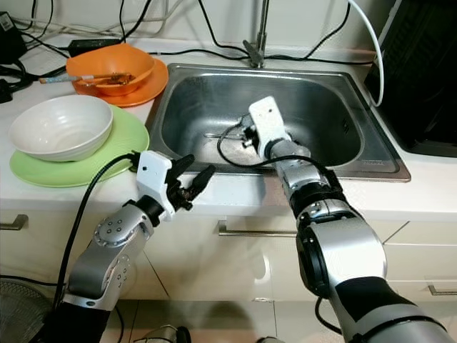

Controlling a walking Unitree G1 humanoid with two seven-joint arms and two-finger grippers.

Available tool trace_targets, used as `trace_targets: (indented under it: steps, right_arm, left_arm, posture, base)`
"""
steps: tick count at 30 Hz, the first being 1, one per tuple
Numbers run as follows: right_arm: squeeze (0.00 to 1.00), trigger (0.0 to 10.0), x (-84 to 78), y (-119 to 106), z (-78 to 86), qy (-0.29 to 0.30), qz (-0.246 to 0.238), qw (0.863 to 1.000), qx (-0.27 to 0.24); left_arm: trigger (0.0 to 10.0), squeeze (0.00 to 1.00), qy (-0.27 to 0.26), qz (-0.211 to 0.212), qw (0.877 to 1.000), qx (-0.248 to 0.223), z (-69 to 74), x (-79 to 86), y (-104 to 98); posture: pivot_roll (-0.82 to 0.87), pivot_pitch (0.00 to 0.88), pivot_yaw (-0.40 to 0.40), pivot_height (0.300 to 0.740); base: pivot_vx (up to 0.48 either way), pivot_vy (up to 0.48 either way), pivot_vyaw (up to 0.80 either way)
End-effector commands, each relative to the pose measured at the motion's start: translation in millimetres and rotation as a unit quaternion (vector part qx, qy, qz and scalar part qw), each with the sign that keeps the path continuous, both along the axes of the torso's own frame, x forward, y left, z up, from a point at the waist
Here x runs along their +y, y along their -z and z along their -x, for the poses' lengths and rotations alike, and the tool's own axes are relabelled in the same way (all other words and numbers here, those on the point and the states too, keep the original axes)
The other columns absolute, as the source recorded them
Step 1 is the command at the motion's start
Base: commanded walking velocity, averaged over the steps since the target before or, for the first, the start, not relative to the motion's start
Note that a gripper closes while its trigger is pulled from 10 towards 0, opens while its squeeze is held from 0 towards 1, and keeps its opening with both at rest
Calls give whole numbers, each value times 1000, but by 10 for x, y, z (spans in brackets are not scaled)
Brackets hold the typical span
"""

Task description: Kitchen organization

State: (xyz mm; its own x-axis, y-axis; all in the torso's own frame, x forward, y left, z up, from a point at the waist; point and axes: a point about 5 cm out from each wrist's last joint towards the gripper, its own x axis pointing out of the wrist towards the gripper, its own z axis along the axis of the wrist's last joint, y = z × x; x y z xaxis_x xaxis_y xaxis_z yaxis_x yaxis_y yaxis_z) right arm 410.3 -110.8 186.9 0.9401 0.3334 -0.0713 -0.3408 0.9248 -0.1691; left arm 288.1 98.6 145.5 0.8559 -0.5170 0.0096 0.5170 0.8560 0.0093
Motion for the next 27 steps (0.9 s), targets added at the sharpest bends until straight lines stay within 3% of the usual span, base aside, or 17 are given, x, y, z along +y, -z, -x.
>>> trace_targets:
  steps: [1,4,9,19,24,27]
  right_arm:
    - [0,10000,-43,-215,-25,3,-44,997,-58]
    - [0,10000,-42,-232,-18,-1,-52,996,-68]
    - [0,10000,-53,-263,52,-15,-109,986,-125]
    - [0,10000,-161,-126,189,3,-121,979,-162]
    - [0,10000,-308,34,379,25,-123,974,-188]
    - [0,10000,-294,59,456,23,-139,972,-190]
  left_arm:
    - [10000,0,-9,-1,1000,8,6,-6,47]
    - [10000,0,-13,-1,1000,5,0,2,41]
    - [10000,0,-29,-5,1000,-11,-42,41,-9]
    - [10000,0,-62,-5,997,-36,-117,76,-88]
    - [10000,0,-90,13,994,-55,-174,152,-142]
    - [10000,0,-97,12,993,-64,-200,167,-164]
  posture:
    - [39,33,-35,740]
    - [36,35,-31,740]
    - [25,48,-20,740]
    - [4,59,-10,740]
    - [-18,61,-1,740]
    - [-32,67,5,740]
  base:
    - [0,0,0]
    - [0,0,0]
    - [0,0,0]
    - [0,0,0]
    - [0,0,0]
    - [0,0,0]
